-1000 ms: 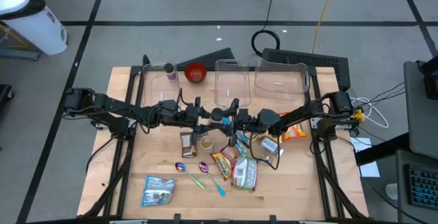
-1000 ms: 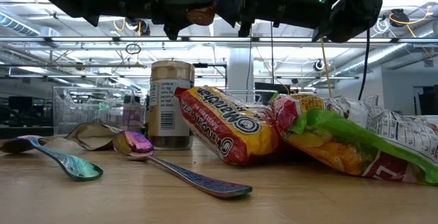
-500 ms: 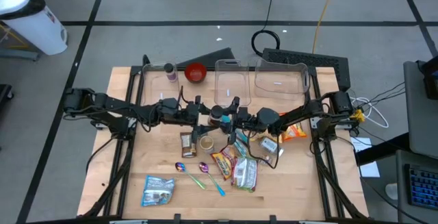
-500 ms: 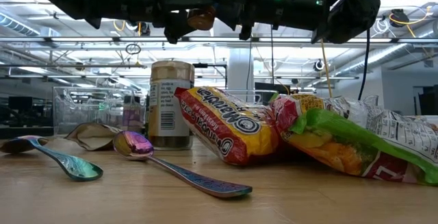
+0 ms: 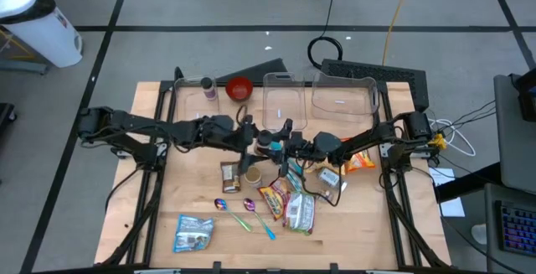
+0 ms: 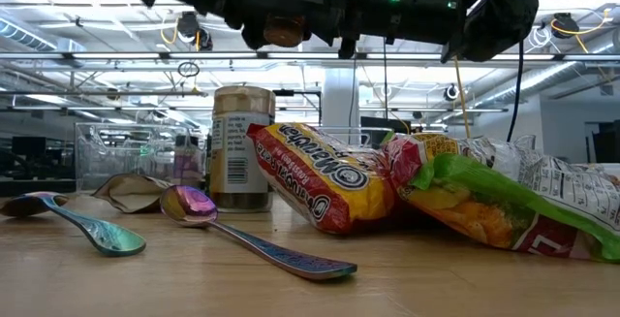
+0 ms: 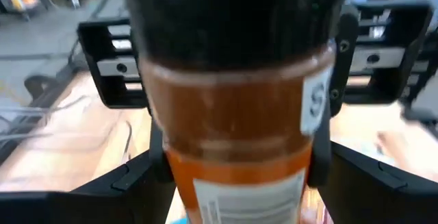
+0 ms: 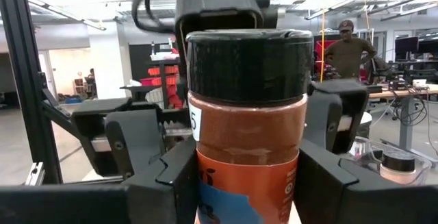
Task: Pick & Place Food Item
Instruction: Put the orange seasoning bottle into the left transparent bin
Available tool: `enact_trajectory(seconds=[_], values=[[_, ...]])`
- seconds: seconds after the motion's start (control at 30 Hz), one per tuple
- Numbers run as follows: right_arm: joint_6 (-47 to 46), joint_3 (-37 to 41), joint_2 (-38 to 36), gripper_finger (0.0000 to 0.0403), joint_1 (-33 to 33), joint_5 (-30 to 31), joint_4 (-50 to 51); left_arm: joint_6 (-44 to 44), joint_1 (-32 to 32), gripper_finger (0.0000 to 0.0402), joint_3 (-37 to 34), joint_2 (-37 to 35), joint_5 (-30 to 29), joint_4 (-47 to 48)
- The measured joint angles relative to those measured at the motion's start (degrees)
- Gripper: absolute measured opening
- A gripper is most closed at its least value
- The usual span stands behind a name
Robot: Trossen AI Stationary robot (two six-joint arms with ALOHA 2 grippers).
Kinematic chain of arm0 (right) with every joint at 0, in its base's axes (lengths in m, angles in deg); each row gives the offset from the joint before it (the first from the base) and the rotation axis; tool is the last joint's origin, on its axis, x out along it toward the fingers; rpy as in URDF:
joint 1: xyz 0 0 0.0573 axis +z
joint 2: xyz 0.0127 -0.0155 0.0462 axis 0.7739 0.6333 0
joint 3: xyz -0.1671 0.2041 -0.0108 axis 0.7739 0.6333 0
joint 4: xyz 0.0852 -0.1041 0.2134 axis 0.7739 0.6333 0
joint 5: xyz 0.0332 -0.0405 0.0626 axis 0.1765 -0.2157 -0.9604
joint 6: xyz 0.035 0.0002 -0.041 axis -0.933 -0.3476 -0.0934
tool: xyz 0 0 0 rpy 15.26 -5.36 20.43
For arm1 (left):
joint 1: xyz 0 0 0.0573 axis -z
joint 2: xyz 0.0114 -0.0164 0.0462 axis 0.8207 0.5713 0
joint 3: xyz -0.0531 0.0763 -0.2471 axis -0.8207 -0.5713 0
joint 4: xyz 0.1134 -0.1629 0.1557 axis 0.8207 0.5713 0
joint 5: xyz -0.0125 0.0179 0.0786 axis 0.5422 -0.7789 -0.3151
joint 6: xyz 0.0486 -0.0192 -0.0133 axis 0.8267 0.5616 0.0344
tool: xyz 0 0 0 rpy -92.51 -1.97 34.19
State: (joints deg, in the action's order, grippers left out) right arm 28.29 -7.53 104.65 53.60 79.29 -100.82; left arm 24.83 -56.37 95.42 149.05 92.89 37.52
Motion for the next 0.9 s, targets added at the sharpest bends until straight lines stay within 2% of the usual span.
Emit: enact_trajectory(seconds=[0.23, 0.37, 0.57, 0.77, 0.9], values=[[-0.29, 0.0, -0.11, 0.0169, 0.01, -0.3, 1.02, 3.94, -0.01, 0.0307, 13.44, 0.0, -0.09, 25.31], [-0.53, 0.04, -0.09, 0.0169, -0.05, -0.29, 2.03, 5.02, 0.0, 0.0312, 20.32, -0.08, 0.0, 35.85], [-1.75, 0.04, -0.09, 0.0169, -0.26, -2.24, 2.0, 5.88, -0.31, 0.0306, 26.24, -0.1, 3.12, 40.04], [-3.13, 0.07, -0.04, 0.0169, -0.31, -2.96, 2.45, 5.99, -1.75, 0.0302, 26.82, 0.08, 4.6, 39.34], [-3.13, 0.07, -0.04, 0.0169, -0.31, -3.01, 2.86, 4.73, -3.12, 0.0305, 26.86, 1.5, 8.95, 38.76]])
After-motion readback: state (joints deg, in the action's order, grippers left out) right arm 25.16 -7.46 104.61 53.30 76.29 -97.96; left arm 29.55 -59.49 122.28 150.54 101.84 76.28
